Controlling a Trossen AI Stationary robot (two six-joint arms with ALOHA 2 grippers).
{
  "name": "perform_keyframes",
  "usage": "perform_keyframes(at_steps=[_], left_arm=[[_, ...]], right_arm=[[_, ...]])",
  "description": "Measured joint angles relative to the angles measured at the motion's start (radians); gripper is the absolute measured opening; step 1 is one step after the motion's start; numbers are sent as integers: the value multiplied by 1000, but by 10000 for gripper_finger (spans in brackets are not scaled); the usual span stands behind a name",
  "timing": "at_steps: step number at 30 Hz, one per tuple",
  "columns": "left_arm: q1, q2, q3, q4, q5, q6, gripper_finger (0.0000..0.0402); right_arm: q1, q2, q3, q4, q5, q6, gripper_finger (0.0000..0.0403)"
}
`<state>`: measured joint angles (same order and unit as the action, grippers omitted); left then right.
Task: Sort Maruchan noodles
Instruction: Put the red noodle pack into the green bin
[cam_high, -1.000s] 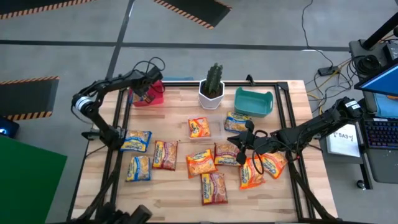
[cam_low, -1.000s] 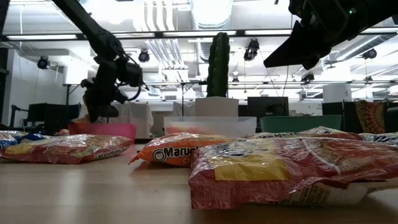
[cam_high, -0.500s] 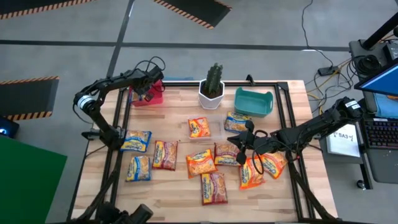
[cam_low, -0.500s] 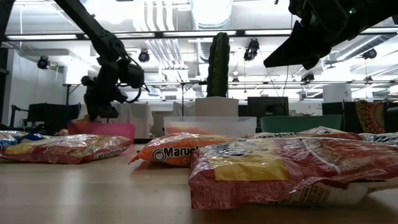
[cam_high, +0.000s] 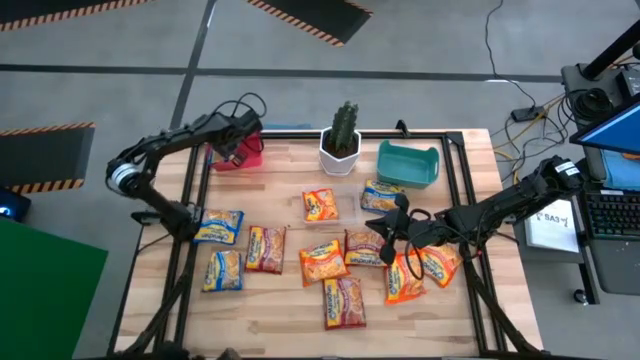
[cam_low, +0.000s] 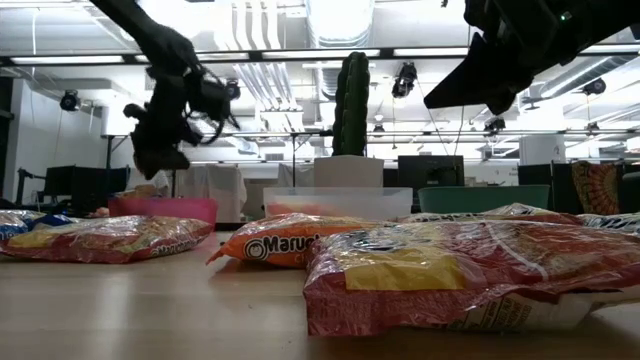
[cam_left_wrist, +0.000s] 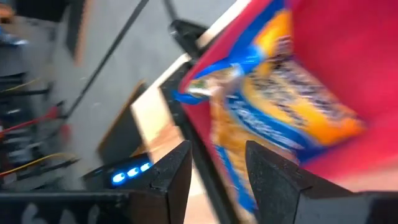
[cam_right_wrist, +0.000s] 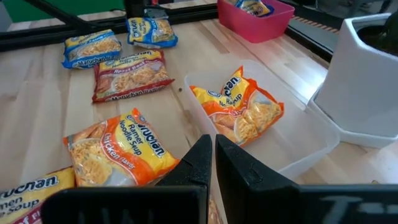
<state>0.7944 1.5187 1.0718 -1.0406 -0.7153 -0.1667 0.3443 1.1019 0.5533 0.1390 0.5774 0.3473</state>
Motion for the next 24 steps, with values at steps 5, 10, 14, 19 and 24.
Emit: perform_keyframes(at_steps=[5, 10, 14, 19, 24], left_arm=[[-141, -126, -9, 29, 133, -37, 135], [-335, -243, -41, 153, 241, 6, 135], [-502, -321, -103, 285, 384, 74, 135], [-719, -396, -226, 503, 524, 134, 135], [-900, -427, -348, 713, 550, 123, 135]], right_arm=[[0, 0, 0, -6, 0, 95, 13], [0, 12, -9, -43, 0, 281, 13], [0, 48, -16, -132, -1, 477, 13], [0, 111, -18, -217, -31, 695, 13], [0, 141, -18, -213, -168, 782, 13]])
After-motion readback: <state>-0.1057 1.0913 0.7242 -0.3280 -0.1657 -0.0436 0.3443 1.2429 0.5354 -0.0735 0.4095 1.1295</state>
